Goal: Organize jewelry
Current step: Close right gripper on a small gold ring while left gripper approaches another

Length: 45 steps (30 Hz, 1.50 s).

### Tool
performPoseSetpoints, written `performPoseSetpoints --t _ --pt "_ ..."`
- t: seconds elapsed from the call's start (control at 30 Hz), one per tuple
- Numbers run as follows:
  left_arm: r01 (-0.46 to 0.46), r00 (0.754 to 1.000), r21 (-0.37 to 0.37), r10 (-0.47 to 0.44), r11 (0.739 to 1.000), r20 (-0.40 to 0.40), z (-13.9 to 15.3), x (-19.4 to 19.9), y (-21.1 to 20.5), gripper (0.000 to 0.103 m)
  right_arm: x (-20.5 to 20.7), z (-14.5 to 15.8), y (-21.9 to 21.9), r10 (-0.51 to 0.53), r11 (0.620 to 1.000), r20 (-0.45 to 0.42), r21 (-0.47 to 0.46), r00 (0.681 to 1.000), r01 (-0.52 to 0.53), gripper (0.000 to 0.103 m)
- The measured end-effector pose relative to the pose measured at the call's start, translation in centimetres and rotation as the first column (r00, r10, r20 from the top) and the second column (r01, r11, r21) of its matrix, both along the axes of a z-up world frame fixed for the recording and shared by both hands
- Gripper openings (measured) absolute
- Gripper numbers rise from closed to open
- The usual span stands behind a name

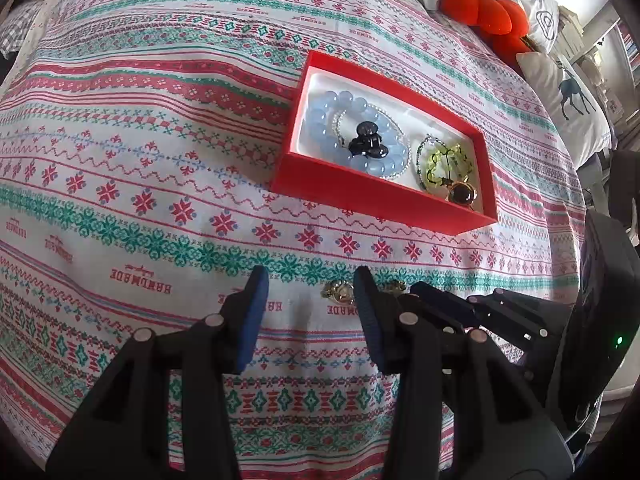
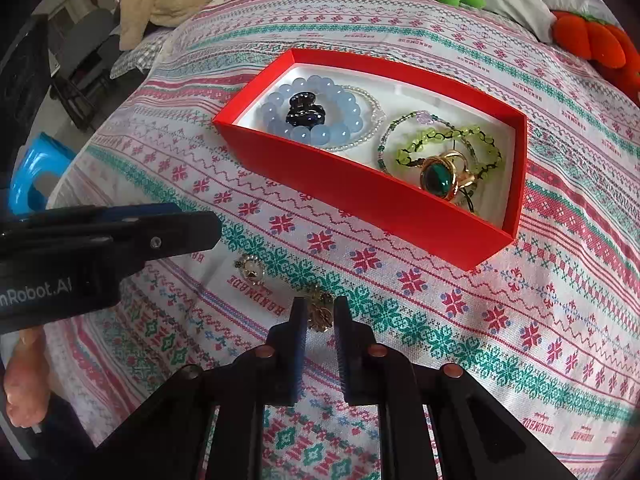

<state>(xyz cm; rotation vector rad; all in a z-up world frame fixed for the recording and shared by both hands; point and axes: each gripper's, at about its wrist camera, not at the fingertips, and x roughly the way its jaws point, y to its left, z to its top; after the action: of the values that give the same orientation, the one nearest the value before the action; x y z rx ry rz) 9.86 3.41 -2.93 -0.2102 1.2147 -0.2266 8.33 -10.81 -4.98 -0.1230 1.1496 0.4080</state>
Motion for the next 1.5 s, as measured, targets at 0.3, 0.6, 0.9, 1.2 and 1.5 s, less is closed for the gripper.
performPoseSetpoints --t 0.3,0.6,0.9,1.2,1.5 --pt "0.014 1.000 -0.010 -0.014 1.000 -0.004 -0.2 0.1 -0.1 0.046 0.1 1.6 -1.0 -0.011 0.999 0.010 0.045 1.000 0.011 0.004" --pt "0.021 1.000 -0.016 -0.022 1.000 -0.011 -0.3 0.2 -0.6 0.046 0.3 1.2 -2.4 -0.040 0.996 -0.026 0.073 0.999 0.042 0.016" --pt "0.019 1.000 -0.019 -0.020 1.000 -0.018 -0.4 0.3 -0.7 0.046 0.6 -0.2 -0.6 -0.029 0.997 -0.071 0.064 0.997 0.034 0.020" --pt "0.010 1.000 -0.026 -0.011 1.000 -0.020 -0.2 0.3 -0.3 0.046 0.6 -0.4 -0.5 -0.029 0.992 -0.097 0.117 0.995 0.040 0.025" --pt "0.016 1.000 -0.035 -0.017 0.999 -0.023 -0.3 0.2 -0.8 0.046 0.8 -0.3 1.7 0.009 0.999 -0.063 0.047 0.998 -0.006 0.020"
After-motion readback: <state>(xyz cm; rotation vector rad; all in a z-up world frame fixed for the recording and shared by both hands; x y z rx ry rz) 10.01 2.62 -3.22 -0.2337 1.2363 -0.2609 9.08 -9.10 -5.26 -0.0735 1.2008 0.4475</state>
